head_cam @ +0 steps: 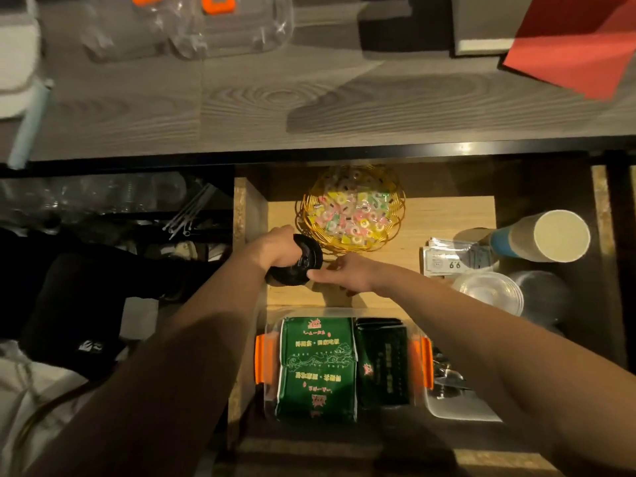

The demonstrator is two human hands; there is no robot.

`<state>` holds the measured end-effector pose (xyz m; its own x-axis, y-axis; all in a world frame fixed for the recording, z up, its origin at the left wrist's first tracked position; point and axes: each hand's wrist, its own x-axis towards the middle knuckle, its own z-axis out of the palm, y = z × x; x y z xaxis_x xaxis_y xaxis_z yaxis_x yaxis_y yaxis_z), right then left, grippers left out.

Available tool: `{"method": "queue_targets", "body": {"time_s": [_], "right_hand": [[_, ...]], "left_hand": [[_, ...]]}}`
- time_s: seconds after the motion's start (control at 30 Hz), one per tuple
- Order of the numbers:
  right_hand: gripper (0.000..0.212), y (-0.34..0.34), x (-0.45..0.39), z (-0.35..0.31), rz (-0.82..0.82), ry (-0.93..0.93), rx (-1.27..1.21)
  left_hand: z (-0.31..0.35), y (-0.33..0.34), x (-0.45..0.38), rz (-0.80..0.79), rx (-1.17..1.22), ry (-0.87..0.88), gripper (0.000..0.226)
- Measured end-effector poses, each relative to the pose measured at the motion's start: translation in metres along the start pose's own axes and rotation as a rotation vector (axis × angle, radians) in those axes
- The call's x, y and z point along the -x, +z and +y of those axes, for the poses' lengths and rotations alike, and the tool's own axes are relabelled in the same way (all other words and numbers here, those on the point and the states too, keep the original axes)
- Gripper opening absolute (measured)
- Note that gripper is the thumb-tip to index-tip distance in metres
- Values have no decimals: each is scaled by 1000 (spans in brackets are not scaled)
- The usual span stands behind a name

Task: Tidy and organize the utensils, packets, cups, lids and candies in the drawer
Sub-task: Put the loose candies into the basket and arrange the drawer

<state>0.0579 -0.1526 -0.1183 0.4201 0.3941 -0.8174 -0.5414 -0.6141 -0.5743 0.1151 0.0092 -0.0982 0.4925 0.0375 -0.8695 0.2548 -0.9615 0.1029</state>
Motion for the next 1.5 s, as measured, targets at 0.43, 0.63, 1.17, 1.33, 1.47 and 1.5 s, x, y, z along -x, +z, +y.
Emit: {"method": "queue_targets", "body": {"time_s": [0.43,0.63,1.17,1.33,1.47,1.5], "right_hand": [[54,-12,2,19,15,56,-250],[59,-55,41,48,93,24,-96],[46,-108,65,96,138,113,475],[38,-110,60,99,154,65,424],[48,-105,59,93,150,-15,332],[50,-104,60,91,166,-29,325]], "left_hand": [[-17,47,19,-247,694,-5,25],[23,52,30,-253,618,162,54],[117,104,7,-379,336,149,53],[118,104,8,-391,392,148,59],[100,98,6,-347,489,128,32],[93,96,4,-342,506,119,23]]}}
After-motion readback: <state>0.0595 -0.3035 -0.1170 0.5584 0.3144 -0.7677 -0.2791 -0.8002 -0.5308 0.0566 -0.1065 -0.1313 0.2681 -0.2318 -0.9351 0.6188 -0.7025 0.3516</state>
